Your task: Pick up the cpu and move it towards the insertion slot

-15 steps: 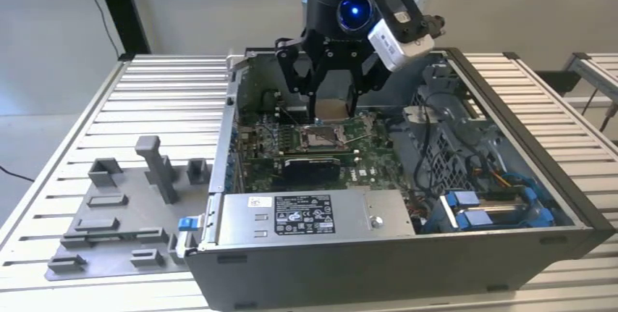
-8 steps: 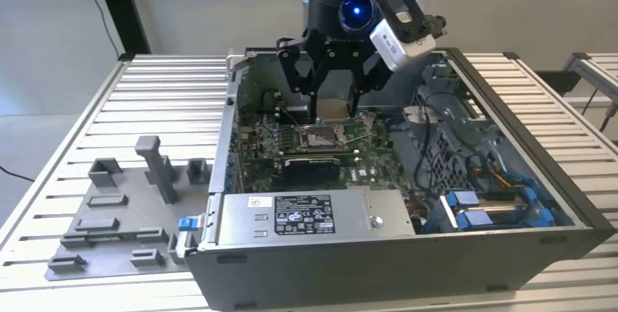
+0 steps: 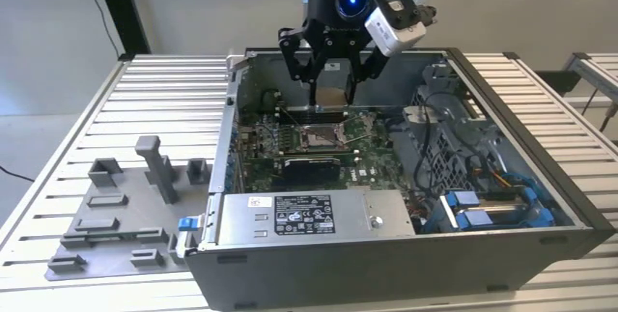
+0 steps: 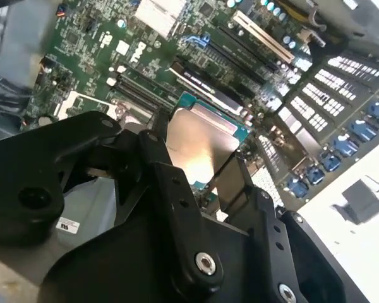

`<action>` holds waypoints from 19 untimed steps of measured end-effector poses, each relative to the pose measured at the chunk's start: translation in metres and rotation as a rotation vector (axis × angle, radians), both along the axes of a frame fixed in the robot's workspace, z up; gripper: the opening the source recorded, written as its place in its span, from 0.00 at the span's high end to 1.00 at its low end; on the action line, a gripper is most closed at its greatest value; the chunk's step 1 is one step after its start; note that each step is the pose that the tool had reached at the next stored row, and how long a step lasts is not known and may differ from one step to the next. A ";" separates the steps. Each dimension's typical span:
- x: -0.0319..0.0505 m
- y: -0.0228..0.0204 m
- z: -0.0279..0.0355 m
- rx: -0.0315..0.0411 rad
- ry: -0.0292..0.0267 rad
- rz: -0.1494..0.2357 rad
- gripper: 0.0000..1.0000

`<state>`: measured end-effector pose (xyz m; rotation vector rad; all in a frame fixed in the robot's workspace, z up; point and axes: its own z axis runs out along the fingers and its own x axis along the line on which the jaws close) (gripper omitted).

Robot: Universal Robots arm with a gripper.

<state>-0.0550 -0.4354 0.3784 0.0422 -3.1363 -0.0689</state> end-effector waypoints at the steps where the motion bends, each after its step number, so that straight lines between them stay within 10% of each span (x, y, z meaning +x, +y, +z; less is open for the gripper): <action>1: 0.0013 0.0068 -0.0004 -0.0001 0.0000 0.000 1.00; 12: 0.0076 0.0431 -0.0015 -0.0001 0.0001 0.000 1.00; 19: 0.0099 0.0535 -0.0016 0.0001 0.0000 0.000 1.00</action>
